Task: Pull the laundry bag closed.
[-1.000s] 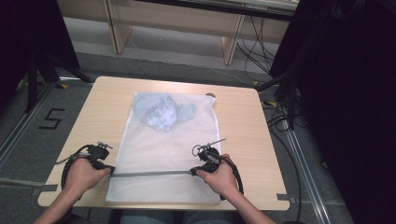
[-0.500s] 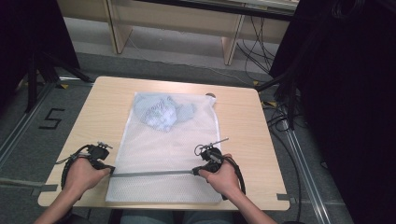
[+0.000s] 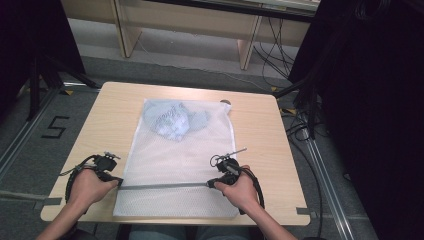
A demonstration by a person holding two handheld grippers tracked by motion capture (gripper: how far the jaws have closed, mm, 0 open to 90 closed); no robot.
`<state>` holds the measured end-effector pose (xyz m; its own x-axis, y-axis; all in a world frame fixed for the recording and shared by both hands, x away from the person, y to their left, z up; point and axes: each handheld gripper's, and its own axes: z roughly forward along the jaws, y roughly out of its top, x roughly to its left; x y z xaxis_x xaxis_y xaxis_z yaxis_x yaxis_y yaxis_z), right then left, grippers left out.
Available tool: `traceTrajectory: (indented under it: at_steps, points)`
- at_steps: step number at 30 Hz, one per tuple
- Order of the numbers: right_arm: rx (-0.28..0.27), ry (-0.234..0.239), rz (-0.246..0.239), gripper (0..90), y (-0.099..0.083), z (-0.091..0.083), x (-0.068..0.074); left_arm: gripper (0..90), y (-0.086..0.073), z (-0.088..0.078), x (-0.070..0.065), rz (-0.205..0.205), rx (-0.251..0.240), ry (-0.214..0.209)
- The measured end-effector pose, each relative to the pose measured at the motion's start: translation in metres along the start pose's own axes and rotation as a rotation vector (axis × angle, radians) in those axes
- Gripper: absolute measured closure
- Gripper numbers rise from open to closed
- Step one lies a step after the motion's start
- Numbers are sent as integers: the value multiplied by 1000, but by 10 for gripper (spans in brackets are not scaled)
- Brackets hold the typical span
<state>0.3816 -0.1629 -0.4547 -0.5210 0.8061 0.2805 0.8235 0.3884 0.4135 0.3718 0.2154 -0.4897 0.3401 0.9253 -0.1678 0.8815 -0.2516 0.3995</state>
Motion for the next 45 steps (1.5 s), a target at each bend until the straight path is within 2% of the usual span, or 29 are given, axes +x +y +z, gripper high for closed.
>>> traceTrajectory:
  at_steps: [1, 3, 5, 6, 7, 9, 10, 18, 19, 20, 21, 25, 26, 27, 28, 35, 38, 39, 42, 44, 45]
  points:
    - [15, 5, 31, 870, 0, -1, 1, 900, 0, 0, 0, 0, 0, 0]
    - [14, 14, 32, 870, -1, -1, 1, 900, 0, 0, 0, 1, 1, 0]
    - [-7, 8, -4, 870, -1, -2, -1, 900, 0, 0, 0, -1, 0, 0]
    - [-14, -1, 2, 870, -1, -2, -2, 900, 0, 0, 0, 0, 1, 0]
    - [-8, 14, 2, 870, -1, -3, -3, 900, 0, 0, 0, 0, 1, 0]
    - [-8, -5, 2, 870, -2, -3, -4, 900, 0, 0, 0, 0, 1, 1]
    - [-2, -5, 17, 870, -2, -4, -3, 900, 0, 0, 0, 0, 1, 1]
    - [-1, 11, 12, 870, -3, -4, -6, 900, 0, 0, 0, -1, 0, 1]
    - [6, -15, 28, 870, -3, -5, -6, 900, 0, 0, 0, 0, 0, 2]
    - [-3, 7, 11, 870, -3, -4, -6, 900, 0, 0, 0, 1, 0, 2]
    - [-3, 7, 11, 870, -3, -4, -6, 900, 0, 0, 0, 1, 1, 2]
    - [5, -10, 35, 870, -4, -4, -5, 900, 0, 0, -1, -2, -1, 2]
    - [15, 11, 52, 870, -4, -6, -4, 900, 0, 0, 0, -1, 1, 2]
    - [15, 11, 52, 870, -4, -6, -4, 900, 0, 0, 0, -1, 1, 2]
    - [-5, -3, 9, 870, -4, -5, -8, 900, 0, 0, 0, -1, 1, 2]
    - [0, 5, 15, 870, -4, -5, -9, 900, 0, 0, 0, -1, 1, 1]
    - [3, -10, 26, 870, -4, -5, -9, 900, 0, 0, 0, -2, 5, 3]
    - [6, -1, 4, 870, -5, -6, -10, 900, 0, 0, 0, -2, 2, 0]
    - [6, 2, 5, 870, -5, -6, -11, 900, 0, 0, 0, -1, 1, 2]
    - [4, 5, 27, 870, -5, -6, -10, 899, 0, 0, 0, -1, 1, 2]
    - [0, 11, 16, 870, -6, -6, -11, 899, 0, 0, 0, -1, 1, 1]
